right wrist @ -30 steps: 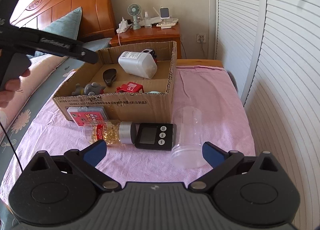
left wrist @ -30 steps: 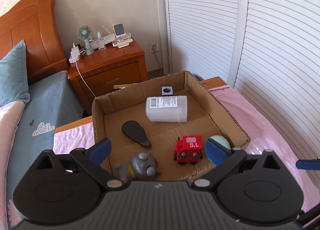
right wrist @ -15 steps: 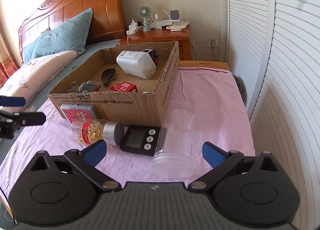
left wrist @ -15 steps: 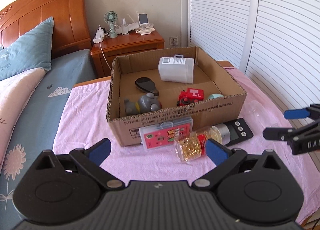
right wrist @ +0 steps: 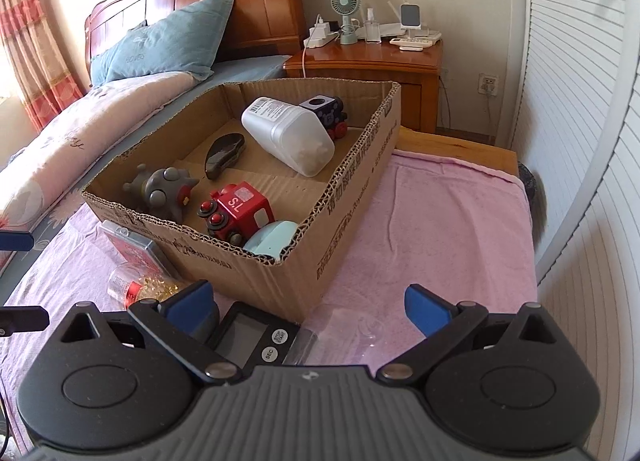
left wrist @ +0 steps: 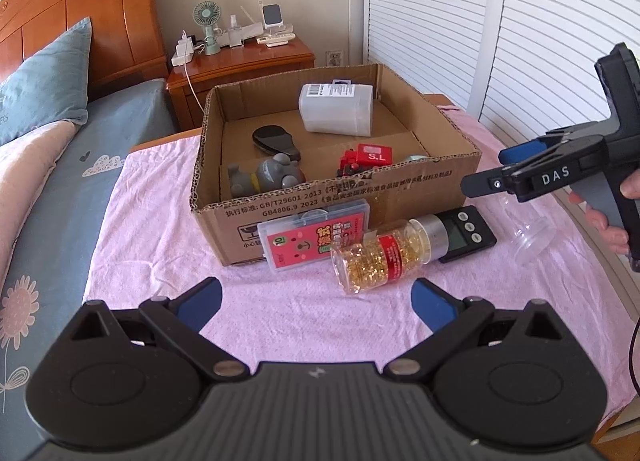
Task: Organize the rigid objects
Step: 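Move the right gripper to the clear plastic jar and close on it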
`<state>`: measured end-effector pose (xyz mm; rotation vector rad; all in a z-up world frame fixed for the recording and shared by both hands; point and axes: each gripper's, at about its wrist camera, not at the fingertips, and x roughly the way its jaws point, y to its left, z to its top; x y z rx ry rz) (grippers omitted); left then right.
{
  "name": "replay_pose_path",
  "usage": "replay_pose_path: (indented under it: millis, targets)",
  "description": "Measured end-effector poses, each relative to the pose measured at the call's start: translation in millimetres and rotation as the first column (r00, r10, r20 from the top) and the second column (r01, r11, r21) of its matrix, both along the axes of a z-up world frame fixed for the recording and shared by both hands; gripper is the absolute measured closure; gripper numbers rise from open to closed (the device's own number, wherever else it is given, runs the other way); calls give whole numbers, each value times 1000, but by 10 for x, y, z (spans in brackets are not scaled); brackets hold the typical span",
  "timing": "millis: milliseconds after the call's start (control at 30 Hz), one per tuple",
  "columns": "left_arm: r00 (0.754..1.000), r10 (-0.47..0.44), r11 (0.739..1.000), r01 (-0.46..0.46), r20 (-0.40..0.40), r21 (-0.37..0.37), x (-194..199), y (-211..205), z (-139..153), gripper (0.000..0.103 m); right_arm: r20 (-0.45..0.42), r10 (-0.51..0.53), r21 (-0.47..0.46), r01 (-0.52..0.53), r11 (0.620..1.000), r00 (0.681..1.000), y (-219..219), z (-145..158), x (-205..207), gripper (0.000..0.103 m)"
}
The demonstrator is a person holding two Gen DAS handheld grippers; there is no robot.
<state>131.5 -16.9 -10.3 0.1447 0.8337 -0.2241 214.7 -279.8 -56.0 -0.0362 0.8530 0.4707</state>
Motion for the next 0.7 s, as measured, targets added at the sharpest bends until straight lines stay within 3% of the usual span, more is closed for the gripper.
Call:
replay_pose_path:
  millis: [233,700]
  targets:
    - [1000,20,1000,-20,-22,-15,-2,73,-38,3,-47,65,-64,-68,996,997,118,-61,-86,0]
    - [1000,3,998,-4,-15,-59,-111,197,-20,3,-169,-28,-50,19,999,985,153,-79,-932,0]
